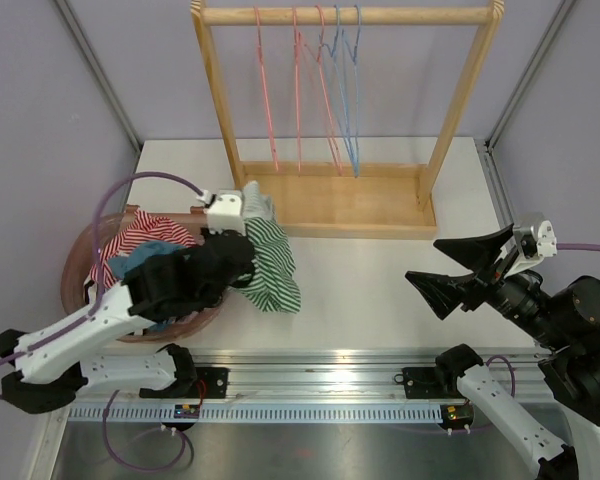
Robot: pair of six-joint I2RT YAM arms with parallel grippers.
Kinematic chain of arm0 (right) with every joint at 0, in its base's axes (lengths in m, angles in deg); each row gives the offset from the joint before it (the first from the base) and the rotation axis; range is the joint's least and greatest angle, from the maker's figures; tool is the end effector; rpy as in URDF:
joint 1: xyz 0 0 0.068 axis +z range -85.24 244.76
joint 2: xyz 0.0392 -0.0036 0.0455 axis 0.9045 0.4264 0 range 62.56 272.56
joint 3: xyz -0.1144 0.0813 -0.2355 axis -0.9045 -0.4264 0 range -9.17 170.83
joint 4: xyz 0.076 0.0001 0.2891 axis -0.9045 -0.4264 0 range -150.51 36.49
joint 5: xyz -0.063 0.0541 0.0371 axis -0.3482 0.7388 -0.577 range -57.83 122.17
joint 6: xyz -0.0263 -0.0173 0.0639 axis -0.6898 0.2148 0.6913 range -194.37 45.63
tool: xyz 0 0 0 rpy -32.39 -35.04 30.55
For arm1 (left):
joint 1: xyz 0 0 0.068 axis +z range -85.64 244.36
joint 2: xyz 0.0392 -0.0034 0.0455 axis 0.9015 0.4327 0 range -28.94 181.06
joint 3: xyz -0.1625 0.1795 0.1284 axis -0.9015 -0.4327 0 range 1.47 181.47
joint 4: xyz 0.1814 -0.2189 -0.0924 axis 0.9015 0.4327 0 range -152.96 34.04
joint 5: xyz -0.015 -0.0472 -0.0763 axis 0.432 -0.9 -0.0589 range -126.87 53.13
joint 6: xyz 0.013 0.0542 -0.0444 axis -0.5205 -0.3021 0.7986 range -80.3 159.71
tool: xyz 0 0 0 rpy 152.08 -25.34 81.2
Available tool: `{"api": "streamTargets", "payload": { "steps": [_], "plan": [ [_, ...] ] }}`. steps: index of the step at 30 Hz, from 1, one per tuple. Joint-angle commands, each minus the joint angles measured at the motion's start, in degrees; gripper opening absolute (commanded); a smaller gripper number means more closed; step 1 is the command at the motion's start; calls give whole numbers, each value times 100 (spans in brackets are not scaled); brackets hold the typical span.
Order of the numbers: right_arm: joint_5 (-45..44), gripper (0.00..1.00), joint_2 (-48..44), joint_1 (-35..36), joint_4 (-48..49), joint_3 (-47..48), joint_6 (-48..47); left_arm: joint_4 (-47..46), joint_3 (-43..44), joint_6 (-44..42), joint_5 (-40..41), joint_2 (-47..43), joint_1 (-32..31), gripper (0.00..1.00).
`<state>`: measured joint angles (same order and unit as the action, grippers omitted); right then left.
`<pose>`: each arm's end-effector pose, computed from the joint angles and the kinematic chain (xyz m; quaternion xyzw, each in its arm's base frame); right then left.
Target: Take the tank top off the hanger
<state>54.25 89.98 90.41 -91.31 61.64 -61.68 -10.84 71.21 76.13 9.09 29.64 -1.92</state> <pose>0.0606 0.0536 0.4874 -0.2154 0.6392 0.3603 0.6444 0.1335 -0.1992 0.3785 0.0593 0.8511 -0.0765 0.5160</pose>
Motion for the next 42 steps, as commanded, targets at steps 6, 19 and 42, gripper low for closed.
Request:
{"api": "streamTargets", "payload": {
  "steps": [6, 19, 42],
  "plan": [
    [111, 99, 53, -7, 247, 126, 14, 590, 937, -1030, 468, -593, 1485, 0],
    [349, 100, 0, -16, 554, -22, 444, -605, -45, -1235, -3219, -577, 7396, 0],
    [-933, 99, 176, -25, 292, -375, 929, -1450, -1455, -592, -4786, -304, 9458, 99]
  ]
}}
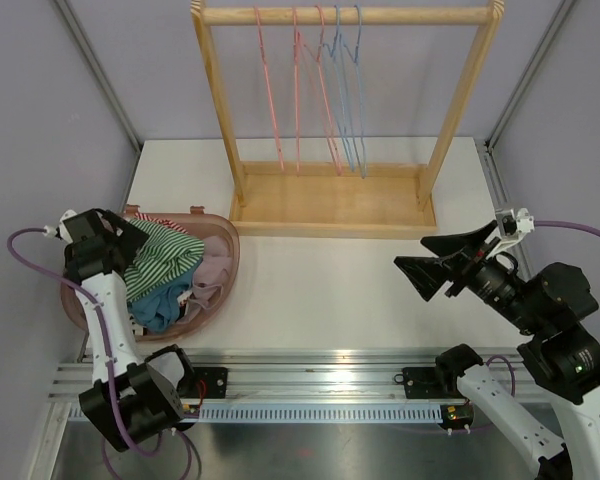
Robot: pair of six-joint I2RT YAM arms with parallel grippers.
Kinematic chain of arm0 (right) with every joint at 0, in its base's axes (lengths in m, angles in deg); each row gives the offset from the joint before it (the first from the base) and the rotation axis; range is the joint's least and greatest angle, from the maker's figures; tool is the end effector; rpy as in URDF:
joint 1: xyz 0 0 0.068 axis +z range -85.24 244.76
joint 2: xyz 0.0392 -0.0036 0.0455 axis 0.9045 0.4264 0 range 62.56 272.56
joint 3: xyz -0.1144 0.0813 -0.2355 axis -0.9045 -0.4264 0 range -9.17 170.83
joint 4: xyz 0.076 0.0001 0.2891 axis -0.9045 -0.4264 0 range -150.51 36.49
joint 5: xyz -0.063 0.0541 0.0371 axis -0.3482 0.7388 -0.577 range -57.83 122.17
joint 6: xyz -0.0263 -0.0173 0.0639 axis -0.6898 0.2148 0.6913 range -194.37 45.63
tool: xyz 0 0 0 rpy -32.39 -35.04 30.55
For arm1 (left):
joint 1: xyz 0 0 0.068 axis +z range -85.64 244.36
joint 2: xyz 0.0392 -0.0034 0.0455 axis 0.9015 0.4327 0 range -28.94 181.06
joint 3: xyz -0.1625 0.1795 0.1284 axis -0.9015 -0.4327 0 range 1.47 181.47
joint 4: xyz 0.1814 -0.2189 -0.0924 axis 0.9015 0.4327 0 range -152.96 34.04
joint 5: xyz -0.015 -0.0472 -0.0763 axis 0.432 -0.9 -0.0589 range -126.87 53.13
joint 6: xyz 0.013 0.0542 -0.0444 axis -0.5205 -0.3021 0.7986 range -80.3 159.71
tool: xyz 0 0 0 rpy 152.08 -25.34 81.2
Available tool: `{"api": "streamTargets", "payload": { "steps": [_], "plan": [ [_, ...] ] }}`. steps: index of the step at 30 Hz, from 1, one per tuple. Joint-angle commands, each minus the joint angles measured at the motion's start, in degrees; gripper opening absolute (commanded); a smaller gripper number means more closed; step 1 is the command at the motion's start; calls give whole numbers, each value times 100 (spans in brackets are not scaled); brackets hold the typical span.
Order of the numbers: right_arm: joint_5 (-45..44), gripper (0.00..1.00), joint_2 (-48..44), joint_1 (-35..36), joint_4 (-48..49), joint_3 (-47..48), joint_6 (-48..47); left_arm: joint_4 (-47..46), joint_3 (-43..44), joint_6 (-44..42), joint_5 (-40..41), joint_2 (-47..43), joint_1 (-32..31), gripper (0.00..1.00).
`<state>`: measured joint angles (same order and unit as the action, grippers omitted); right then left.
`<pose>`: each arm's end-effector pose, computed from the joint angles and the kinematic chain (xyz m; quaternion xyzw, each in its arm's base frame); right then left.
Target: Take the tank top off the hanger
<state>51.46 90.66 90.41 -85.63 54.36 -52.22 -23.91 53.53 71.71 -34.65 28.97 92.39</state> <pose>0.0928 0.0660 0.4599 -0.1425 0.6727 0.3956 0.6088 0.2305 0.1252 0.2752 -0.4683 0.7958 0.0046 0.3837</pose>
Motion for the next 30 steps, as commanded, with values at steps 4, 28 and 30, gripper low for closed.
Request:
{"api": "streamTargets", "payload": {
  "steps": [4, 28, 30],
  "plan": [
    [-1514, 99, 441, -16, -856, 634, -141, -73, 594, -493, -740, -482, -384, 99],
    [-4064, 100, 584, -16, -2694, 969, -1134, 1947, 1238, -2138, 1412, -3109, -4147, 99],
    [-4082, 99, 522, -7, -2747, 942, -1125, 2080, 1211, -2102, 1457, -3426, -4306, 99]
  ]
}}
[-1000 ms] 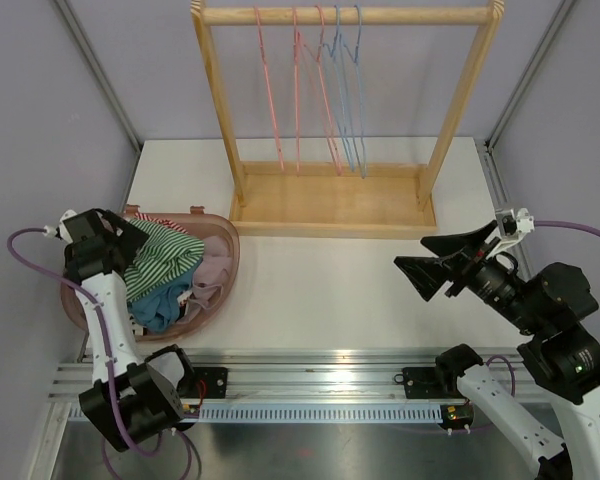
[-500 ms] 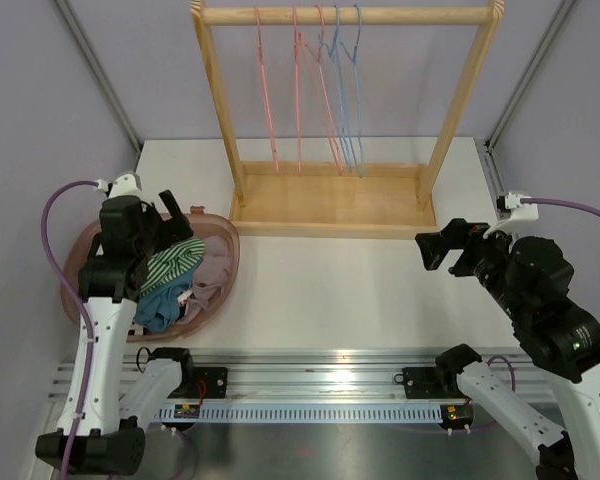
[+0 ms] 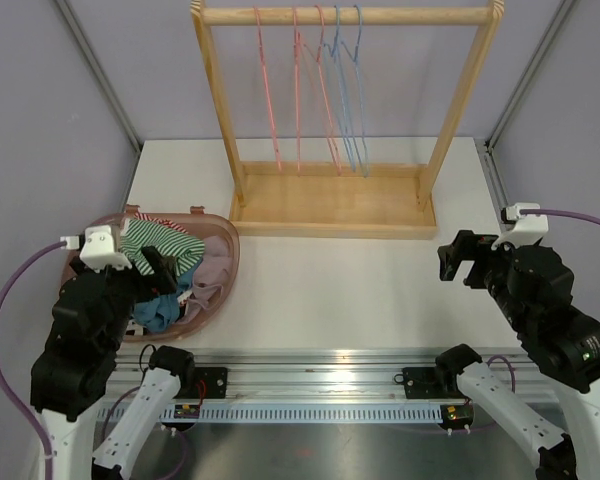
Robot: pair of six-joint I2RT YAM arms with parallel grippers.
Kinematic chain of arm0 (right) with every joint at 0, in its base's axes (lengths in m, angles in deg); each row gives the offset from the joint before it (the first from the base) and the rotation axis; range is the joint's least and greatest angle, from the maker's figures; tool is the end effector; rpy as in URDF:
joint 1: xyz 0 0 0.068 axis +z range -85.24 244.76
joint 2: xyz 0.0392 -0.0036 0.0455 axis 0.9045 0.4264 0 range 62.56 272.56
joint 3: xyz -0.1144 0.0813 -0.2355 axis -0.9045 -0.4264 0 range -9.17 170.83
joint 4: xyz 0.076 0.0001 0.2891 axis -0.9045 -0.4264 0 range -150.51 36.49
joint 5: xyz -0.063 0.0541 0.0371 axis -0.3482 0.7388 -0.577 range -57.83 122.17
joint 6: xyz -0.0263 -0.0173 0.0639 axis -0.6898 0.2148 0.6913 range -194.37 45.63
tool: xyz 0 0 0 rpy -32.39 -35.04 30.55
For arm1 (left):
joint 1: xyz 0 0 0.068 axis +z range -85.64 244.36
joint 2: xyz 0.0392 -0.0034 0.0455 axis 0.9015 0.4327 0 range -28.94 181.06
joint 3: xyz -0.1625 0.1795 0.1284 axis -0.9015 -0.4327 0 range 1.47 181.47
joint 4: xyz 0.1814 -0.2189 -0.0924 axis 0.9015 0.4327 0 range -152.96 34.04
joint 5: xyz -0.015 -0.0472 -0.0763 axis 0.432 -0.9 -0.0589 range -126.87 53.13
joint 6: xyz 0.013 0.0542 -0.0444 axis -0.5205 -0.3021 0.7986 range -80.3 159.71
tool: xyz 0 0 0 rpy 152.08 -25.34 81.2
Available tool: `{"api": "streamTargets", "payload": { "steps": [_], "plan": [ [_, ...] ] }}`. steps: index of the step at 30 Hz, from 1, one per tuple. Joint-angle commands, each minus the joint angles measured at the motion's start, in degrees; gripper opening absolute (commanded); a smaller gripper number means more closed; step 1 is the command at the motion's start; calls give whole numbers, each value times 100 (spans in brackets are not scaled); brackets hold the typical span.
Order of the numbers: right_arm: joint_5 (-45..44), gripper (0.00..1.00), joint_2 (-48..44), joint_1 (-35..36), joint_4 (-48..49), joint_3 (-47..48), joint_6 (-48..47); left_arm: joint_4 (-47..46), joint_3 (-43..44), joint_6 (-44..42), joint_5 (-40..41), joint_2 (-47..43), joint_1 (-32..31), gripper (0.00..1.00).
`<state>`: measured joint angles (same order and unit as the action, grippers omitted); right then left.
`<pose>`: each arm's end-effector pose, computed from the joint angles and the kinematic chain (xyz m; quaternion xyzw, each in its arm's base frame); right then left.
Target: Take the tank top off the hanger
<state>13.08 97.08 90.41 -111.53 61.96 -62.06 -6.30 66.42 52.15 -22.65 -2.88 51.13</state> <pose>0.1116 0.0324 0.4346 -0.0019 0.8201 0.0512 0.5700 0.0911 -0.0067 0.4154 -0.0674 0.8021 -0.0324 0.5924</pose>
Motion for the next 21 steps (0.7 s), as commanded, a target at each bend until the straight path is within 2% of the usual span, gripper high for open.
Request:
{"api": "streamTargets", "payload": {
  "steps": [1, 12, 21],
  "plan": [
    [-262, 100, -200, -16, -201, 182, -124, 423, -53, -155, 300, -347, -214, 99],
    [-121, 100, -692, -25, -184, -178, -63, 873, 343, -181, 64, -1208, -294, 99],
    [-33, 99, -614, -16, -69, -293, -10, 908, 369, -216, -68, -1271, -294, 99]
  ]
}}
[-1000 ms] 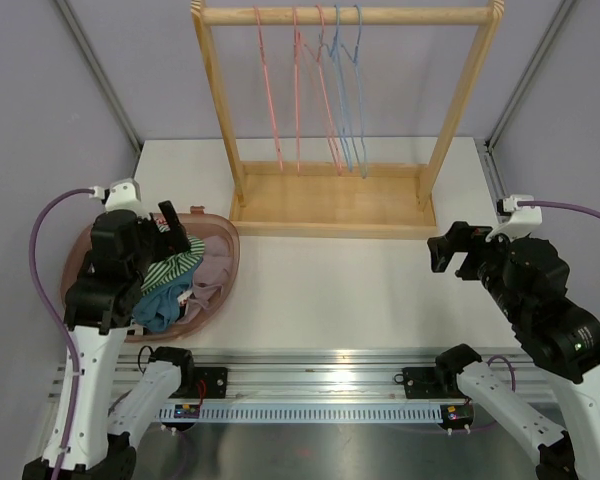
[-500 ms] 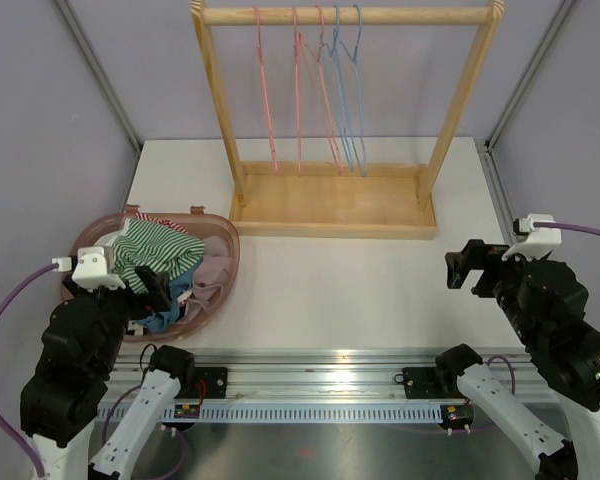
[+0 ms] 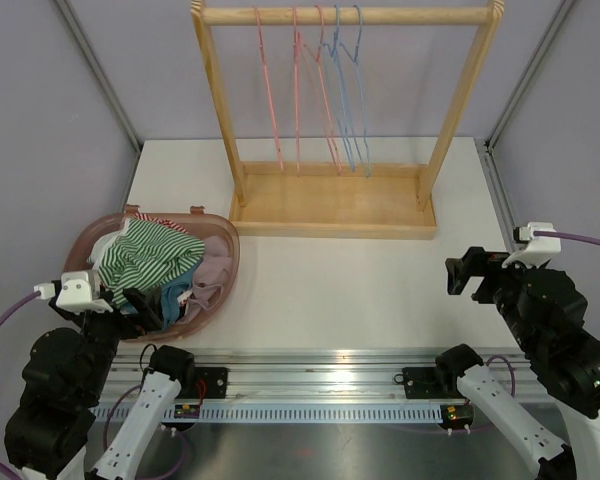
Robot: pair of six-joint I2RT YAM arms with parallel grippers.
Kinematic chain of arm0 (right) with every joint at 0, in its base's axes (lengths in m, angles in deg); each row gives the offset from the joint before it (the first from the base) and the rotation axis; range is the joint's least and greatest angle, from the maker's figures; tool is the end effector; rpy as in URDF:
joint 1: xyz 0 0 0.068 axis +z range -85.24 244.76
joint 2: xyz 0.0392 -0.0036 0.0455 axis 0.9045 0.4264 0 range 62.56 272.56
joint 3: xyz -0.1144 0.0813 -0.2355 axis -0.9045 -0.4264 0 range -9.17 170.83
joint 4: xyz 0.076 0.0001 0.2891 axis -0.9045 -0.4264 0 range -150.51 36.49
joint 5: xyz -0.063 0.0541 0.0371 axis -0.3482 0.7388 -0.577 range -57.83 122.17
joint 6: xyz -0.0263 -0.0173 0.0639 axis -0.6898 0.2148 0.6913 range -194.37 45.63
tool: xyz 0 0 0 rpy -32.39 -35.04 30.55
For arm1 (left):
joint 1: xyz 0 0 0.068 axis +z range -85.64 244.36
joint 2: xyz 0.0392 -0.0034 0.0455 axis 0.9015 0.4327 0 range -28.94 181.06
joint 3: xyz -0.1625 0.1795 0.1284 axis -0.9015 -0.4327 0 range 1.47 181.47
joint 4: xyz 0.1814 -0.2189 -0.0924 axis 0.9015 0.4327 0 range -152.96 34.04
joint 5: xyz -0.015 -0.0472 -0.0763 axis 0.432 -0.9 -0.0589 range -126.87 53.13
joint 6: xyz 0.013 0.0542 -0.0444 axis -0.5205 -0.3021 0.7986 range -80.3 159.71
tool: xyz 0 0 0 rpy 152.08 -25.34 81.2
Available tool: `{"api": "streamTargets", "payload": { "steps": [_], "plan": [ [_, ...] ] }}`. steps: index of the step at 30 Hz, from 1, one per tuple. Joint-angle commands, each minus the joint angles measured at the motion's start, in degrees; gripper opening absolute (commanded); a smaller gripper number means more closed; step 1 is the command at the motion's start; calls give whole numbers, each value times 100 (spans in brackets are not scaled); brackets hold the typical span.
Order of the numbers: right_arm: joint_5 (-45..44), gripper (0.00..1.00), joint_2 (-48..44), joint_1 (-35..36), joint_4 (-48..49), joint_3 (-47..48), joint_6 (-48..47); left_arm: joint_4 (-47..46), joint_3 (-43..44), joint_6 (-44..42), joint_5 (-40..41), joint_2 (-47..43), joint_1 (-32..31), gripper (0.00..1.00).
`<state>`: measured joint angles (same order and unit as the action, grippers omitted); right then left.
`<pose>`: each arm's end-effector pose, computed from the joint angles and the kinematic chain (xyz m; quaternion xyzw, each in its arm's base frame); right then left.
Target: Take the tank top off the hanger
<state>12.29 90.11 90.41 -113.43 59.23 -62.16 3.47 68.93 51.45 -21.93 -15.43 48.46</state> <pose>0.0833 0.0179 0.4256 0.0056 0.8085 0.0525 0.5862 0.0125 0.0121 0.4126 -0.0533 0.7756 -0.0498 0.6269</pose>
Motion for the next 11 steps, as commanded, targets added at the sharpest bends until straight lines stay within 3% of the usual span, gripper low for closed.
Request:
{"api": "streamTargets", "payload": {
  "steps": [1, 11],
  "plan": [
    [80, 99, 84, -16, 121, -29, 1, -69, 118, -138, -140, -25, -27, 99],
    [160, 100, 101, -16, 121, -64, 27, -69, 118, -138, -123, -51, -27, 99]
  ]
}}
